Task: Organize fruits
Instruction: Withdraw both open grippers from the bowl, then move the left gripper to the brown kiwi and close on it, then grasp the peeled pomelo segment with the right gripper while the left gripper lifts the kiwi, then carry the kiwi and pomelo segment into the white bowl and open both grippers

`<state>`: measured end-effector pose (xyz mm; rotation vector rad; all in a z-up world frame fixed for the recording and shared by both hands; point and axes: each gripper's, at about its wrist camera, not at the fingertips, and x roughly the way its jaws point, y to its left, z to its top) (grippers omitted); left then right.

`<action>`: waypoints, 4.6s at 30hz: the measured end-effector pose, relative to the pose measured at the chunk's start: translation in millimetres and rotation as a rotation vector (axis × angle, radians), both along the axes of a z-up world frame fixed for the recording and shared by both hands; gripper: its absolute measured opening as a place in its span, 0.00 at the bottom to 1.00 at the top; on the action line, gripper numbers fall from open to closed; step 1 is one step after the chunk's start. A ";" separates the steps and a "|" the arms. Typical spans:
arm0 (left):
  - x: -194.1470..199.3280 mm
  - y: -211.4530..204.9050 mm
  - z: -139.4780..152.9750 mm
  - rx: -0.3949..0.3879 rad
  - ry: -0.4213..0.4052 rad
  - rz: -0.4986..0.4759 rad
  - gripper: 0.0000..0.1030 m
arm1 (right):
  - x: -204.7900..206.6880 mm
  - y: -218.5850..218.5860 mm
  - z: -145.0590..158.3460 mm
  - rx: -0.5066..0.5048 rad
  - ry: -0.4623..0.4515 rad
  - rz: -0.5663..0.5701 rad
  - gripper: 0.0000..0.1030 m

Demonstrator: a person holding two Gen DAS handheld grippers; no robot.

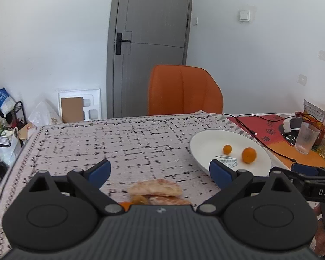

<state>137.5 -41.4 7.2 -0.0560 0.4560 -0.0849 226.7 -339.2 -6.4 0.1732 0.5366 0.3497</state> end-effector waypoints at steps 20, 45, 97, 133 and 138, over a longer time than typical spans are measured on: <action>-24.1 70.2 -13.3 -0.025 0.004 0.116 0.93 | -3.0 58.3 -3.5 -0.024 0.036 0.183 1.00; -12.7 102.9 -57.8 -0.108 0.109 0.159 0.52 | 17.4 98.0 -22.8 -0.030 0.124 0.316 0.85; -24.2 72.4 -32.4 -0.111 0.090 0.096 0.25 | 15.8 92.5 -24.3 -0.047 0.139 0.365 0.32; 24.3 -7.3 -22.1 -0.043 0.082 -0.067 0.25 | 29.5 -0.8 -9.5 0.027 0.043 0.134 0.32; 34.1 -23.4 -22.7 -0.024 0.090 -0.102 0.25 | 32.9 -13.5 -15.4 0.029 0.058 0.098 0.35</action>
